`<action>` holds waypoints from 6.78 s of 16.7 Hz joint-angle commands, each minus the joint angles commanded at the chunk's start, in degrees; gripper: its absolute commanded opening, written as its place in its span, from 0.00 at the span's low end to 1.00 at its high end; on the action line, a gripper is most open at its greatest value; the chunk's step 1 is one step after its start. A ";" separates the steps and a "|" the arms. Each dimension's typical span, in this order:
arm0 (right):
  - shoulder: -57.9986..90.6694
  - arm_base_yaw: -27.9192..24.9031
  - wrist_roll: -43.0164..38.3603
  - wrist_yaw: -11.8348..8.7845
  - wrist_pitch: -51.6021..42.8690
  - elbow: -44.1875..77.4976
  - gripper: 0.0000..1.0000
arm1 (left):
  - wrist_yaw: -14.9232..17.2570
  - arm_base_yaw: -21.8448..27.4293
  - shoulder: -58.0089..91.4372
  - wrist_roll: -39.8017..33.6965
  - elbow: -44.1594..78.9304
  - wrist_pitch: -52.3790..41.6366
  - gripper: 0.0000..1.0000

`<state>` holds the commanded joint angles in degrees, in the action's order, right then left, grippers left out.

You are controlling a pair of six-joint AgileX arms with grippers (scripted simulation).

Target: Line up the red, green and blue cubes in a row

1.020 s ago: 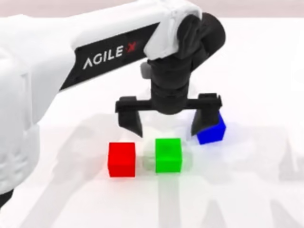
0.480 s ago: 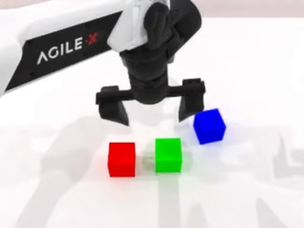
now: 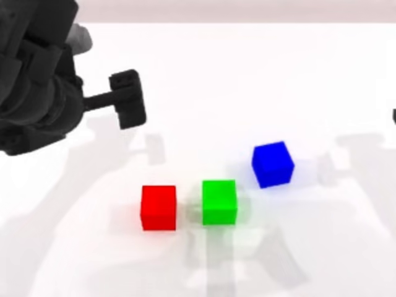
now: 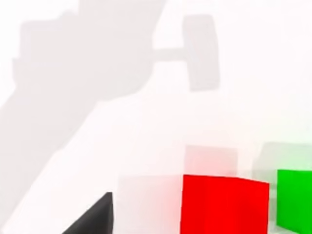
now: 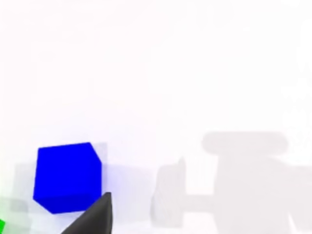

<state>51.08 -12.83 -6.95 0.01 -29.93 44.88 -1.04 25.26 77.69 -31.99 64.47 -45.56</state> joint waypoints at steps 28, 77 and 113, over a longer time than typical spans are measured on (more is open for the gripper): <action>76.81 -16.79 -9.51 0.18 -35.17 58.14 1.00 | 1.04 -26.40 -77.69 31.99 -64.47 45.56 1.00; 69.75 -18.82 -16.29 0.19 -38.28 54.64 0.00 | 1.04 -26.40 -77.69 31.99 -64.47 45.56 1.00; 64.14 -22.71 -28.95 0.22 -21.71 31.98 0.98 | 1.04 -26.40 -77.69 31.99 -64.47 45.56 1.00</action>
<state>115.22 -35.54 -35.90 0.23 -51.64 76.86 0.00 -1.15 0.00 0.00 0.00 0.00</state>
